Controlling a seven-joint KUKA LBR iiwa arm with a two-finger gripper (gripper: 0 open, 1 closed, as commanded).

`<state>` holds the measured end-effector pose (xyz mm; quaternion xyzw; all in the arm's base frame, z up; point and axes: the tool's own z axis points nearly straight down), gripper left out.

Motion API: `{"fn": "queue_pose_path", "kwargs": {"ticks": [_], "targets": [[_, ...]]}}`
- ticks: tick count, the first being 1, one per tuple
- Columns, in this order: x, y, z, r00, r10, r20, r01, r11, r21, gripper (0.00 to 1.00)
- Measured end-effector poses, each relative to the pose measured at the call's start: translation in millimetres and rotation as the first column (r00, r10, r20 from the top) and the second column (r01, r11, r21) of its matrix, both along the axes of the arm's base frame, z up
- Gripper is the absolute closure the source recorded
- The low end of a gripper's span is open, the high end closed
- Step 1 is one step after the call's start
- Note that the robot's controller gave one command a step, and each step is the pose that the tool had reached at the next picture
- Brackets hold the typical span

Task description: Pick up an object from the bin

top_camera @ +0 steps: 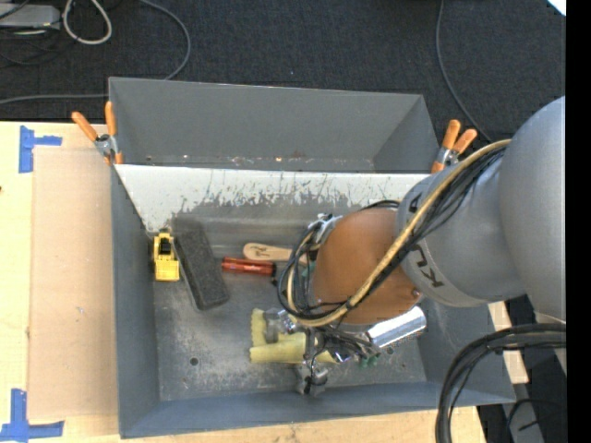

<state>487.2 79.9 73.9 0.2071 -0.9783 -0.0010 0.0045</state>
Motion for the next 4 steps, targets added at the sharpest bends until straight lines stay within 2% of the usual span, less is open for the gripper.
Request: {"fn": "queue_pose_path", "kwargs": {"ticks": [1, 4], "targets": [[41.8, 23, 14, 0.932, -0.362, 0.013, 0.362, 0.932, 0.005, 1.0], [38.4, 14, 30, 0.936, -0.352, 0.01, 0.352, 0.936, 0.003, 1.0]]}}
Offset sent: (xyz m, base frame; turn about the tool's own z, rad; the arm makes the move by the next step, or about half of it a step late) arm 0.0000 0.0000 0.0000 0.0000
